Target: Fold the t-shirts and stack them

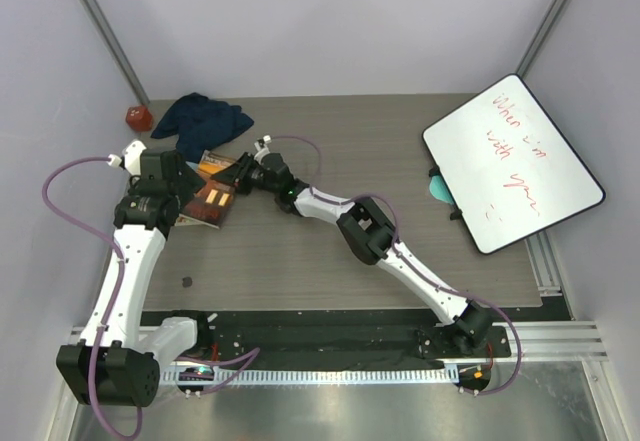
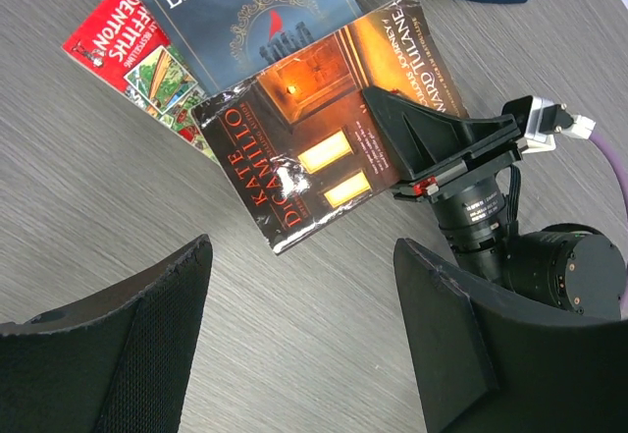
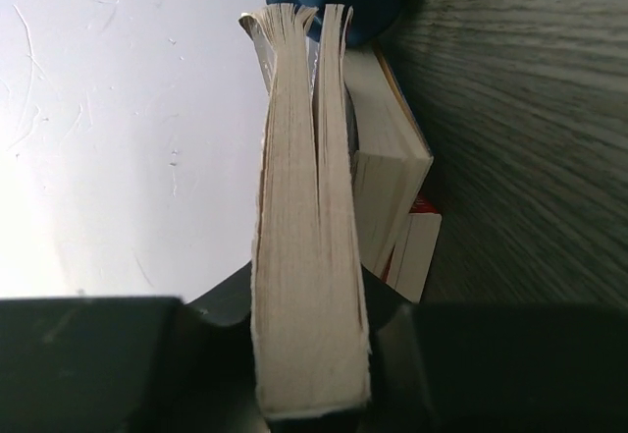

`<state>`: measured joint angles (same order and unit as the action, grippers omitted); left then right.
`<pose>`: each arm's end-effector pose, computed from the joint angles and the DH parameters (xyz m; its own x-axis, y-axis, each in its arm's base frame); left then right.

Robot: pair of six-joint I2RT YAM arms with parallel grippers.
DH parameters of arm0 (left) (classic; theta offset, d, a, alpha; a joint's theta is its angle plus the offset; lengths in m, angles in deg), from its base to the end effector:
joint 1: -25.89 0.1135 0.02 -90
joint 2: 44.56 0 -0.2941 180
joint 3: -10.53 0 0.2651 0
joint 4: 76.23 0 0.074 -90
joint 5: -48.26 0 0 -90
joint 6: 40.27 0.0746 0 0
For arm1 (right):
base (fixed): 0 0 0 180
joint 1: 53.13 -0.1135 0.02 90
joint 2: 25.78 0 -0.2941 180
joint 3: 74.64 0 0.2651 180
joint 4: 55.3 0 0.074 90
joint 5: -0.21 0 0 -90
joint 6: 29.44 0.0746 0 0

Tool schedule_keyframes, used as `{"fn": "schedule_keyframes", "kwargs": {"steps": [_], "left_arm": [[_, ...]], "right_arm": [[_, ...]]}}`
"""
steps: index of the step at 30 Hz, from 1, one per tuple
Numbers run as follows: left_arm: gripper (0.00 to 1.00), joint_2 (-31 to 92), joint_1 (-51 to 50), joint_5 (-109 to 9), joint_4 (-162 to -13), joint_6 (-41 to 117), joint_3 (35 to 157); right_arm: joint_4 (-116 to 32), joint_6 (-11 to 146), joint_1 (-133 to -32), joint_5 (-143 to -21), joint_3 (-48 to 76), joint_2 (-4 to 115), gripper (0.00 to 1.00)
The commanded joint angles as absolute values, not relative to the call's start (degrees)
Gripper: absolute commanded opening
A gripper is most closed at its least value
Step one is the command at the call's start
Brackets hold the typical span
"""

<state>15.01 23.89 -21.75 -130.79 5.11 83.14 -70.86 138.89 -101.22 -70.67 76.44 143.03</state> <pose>0.2379 0.0172 0.3314 -0.3149 -0.6495 -0.6921 -0.6241 0.6911 -0.3646 0.4530 0.5413 0.0844 -0.9078 0.3738 -0.1900 -0.1617 0.1060 0.9811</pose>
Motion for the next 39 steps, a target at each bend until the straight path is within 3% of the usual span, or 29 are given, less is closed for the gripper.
{"fn": "schedule_keyframes", "kwargs": {"steps": [1, 13, 22, 28, 34, 36, 39], "left_arm": [[0.75, 14.5, 24.49, -20.29, -130.53, 5.96, 83.11], [0.75, 14.5, 24.58, -20.47, -130.62, 6.4, 82.85], [0.75, 13.71, 24.66, -20.38, -130.97, 6.4, 83.03], [0.75, 13.71, 24.75, -24.57, -129.04, 8.5, 82.85], [0.75, 22.13, 25.45, -28.36, -129.92, 8.25, 83.02], [0.72, 27.05, 27.82, -30.65, -129.65, 8.25, 84.34], [0.59, 33.89, 28.79, -32.33, -130.44, 8.51, 88.64]], "right_arm": [[-73.59, 136.68, -102.52, -73.34, 79.07, 142.27, 0.29], [-75.88, 136.33, -104.02, -78.54, 79.42, 140.86, 0.4], [-67.19, 129.3, -104.54, -78.37, 80.04, 136.12, 0.47], [-65.84, 124.63, -103.32, -75.99, 71.98, 130.49, 0.46], [-68.93, 128.94, -100.94, -73.09, 69.22, 131.63, 0.45], [-69.64, 130.08, -100.85, -72.82, 68.35, 132.24, 0.44], [-71.92, 132.01, -100.76, -73.09, 67.9, 133.12, 0.45]]}}
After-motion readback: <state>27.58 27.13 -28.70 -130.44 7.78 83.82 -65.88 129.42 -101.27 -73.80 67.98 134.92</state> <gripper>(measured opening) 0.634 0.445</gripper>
